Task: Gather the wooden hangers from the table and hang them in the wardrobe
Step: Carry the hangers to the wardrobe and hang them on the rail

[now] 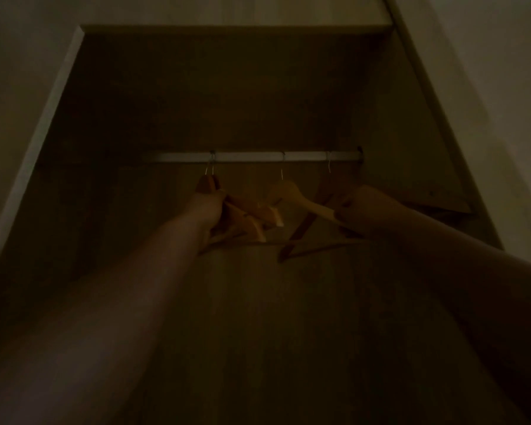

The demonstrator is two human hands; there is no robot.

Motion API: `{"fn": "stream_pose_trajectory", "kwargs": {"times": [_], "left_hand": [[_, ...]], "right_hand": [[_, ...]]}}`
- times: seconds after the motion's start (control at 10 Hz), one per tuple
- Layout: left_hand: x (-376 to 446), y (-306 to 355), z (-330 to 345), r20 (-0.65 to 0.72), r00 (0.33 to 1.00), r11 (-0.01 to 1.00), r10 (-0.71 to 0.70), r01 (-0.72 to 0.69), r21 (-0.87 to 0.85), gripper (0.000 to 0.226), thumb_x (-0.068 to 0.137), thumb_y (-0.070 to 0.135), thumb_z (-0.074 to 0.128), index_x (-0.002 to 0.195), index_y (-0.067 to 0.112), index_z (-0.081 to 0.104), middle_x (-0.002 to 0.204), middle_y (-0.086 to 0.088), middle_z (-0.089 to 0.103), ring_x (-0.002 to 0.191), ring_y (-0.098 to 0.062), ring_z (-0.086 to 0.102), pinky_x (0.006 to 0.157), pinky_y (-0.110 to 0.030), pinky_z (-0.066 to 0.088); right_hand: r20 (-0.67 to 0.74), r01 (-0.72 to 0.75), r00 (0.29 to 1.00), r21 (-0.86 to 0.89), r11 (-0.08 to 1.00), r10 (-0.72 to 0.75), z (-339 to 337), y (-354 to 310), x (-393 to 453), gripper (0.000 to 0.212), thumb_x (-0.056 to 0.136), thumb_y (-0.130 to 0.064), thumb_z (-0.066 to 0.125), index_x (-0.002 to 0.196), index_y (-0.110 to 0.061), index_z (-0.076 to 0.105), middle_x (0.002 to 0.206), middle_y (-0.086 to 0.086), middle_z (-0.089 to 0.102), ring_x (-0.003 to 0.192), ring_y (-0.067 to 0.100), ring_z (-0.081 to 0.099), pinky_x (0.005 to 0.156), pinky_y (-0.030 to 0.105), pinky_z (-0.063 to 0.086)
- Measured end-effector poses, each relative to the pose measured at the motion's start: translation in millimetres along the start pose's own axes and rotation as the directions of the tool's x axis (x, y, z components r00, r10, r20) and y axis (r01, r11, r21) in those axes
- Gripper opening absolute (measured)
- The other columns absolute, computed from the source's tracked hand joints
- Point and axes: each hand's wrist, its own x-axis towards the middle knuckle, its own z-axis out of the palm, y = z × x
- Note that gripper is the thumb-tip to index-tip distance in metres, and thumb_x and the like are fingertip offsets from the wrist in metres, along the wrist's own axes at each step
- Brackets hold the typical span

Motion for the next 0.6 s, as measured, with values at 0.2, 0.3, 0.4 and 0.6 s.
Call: {"fn": "stream_pose_trajectory", "kwargs": {"times": [0.2,0.3,0.4,0.6], "left_hand": [[0.9,-1.2,-3.6,0.053,0.998,1.000,0.031,-0.031,-0.005,0.036,0.102,0.024,0.046,0.133,0.008,0.054,0.116,-0.015,0.062,0.072,-0.018,0.058,0.059,-0.032,0.049],[2.2,-0.3,-7.3,0.045,0.998,0.999,0.047,-0.048,0.019,0.036,0.102,0.025,0.045,0.133,0.008,0.054,0.115,-0.014,0.062,0.090,-0.027,0.063,0.070,-0.039,0.053],[4.2,-2.4,-8.8,0.057,0.997,0.998,0.047,-0.049,0.031,0.030,0.103,0.026,0.044,0.122,0.009,0.058,0.101,-0.010,0.065,0.091,-0.026,0.064,0.079,-0.041,0.054],[7.3,-6.2,-12.9,0.082,0.993,0.994,0.090,-0.095,0.053,0.030,0.101,0.022,0.045,0.126,0.010,0.057,0.105,-0.015,0.069,0.082,-0.025,0.065,0.075,-0.040,0.056]], "right_hand": [[-0.045,0.087,0.993,-0.344,0.935,-0.109,-8.2,-17.6,1.5,0.021,0.096,-0.016,0.048,0.107,-0.010,0.065,0.101,0.009,0.061,0.084,0.025,0.060,0.063,0.029,0.041],[-0.174,0.173,0.954,-0.349,0.921,-0.245,-3.0,-52.9,5.7,0.026,0.095,-0.028,0.049,0.093,-0.007,0.063,0.085,0.006,0.060,0.075,0.022,0.058,0.061,0.031,0.041],[-0.145,0.233,0.959,-0.093,0.968,-0.245,3.1,-95.4,13.6,0.032,0.093,-0.039,0.050,0.085,-0.008,0.058,0.079,0.005,0.056,0.076,0.022,0.056,0.066,0.032,0.041],[0.219,0.226,0.953,-0.046,0.973,-0.211,18.1,-123.9,17.0,0.030,0.094,-0.029,0.054,0.115,-0.009,0.061,0.109,0.006,0.061,0.104,0.025,0.062,0.089,0.034,0.050]]}}
